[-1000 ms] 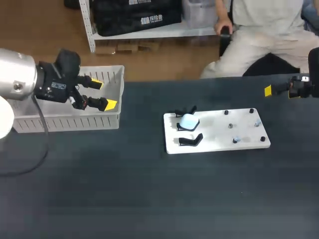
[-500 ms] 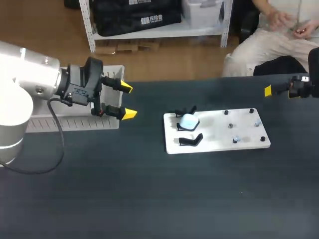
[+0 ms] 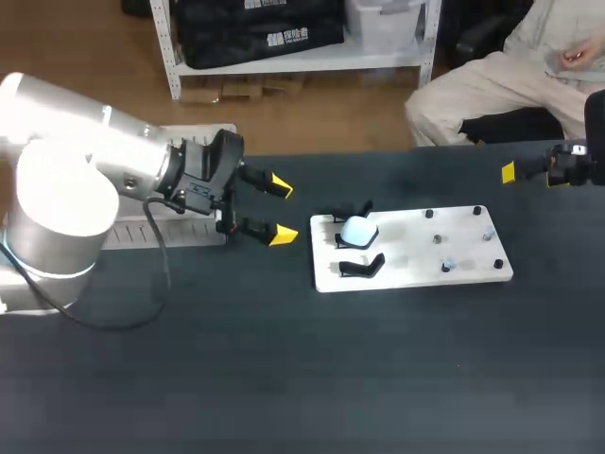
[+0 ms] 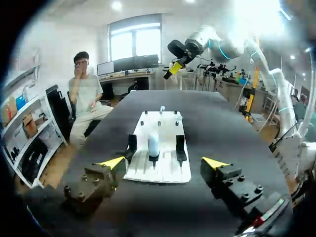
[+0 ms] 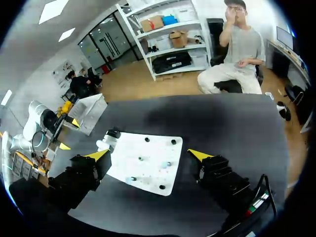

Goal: Pick up each earbud case from the left stands, insert the matching earbuds, close the lid, and place the case in the box.

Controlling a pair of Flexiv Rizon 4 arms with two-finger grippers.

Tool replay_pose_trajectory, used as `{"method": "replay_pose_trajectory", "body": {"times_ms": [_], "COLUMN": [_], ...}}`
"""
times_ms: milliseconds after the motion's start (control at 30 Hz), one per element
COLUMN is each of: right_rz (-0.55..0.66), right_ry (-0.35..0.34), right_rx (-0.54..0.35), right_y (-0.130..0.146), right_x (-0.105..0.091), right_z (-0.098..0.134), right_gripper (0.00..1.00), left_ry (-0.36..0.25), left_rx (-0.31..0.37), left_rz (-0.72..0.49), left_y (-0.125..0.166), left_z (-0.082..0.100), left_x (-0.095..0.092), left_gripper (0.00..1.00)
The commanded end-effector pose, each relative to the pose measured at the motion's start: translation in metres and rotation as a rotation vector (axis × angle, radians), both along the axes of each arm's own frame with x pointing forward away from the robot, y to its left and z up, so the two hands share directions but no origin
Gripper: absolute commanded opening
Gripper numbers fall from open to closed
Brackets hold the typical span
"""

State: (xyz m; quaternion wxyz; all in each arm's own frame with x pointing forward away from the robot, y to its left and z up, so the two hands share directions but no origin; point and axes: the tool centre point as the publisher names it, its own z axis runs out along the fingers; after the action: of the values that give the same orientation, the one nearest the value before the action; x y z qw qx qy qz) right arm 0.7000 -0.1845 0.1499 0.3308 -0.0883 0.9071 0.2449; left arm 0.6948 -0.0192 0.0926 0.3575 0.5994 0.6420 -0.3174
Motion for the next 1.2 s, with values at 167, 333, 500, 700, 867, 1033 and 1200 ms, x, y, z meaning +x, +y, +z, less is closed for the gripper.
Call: {"method": "replay_pose_trajectory", "body": {"times_ms": [167, 333, 500, 700, 867, 1033, 1200], "right_rz": [0.002, 0.002, 0.002, 0.002, 0.002, 0.002, 0.002], "right_ry": [0.001, 0.001, 0.001, 0.001, 0.001, 0.001, 0.001], "right_rx": [0.0, 0.0, 0.0, 0.0, 0.0, 0.0, 0.0], "right_y": [0.0, 0.0, 0.0, 0.0, 0.0, 0.0, 0.0], "right_x": [0.0, 0.0, 0.0, 0.0, 0.0, 0.0, 0.0], "right_z": [0.0, 0.0, 0.0, 0.0, 0.0, 0.0, 0.0], "right_gripper": [1.0, 1.0, 1.0, 1.0, 1.0, 1.0, 1.0], "left_ry": [0.039, 0.058, 0.08, 0.091, 0.105, 0.114, 0.134], "left_rx": [-0.005, -0.004, 0.005, 0.004, -0.004, -0.015, -0.024], "left_rz": [-0.031, -0.045, -0.059, -0.052, -0.052, -0.042, -0.043], "left_y": [-0.027, -0.038, -0.048, -0.058, -0.064, -0.069, -0.074], "left_z": [-0.022, -0.031, -0.041, -0.052, -0.057, -0.061, -0.065], "left_x": [0.016, 0.017, 0.016, 0.017, 0.019, 0.023, 0.029], "left_gripper": [1.0, 1.0, 1.0, 0.82, 0.78, 0.82, 0.72]}}
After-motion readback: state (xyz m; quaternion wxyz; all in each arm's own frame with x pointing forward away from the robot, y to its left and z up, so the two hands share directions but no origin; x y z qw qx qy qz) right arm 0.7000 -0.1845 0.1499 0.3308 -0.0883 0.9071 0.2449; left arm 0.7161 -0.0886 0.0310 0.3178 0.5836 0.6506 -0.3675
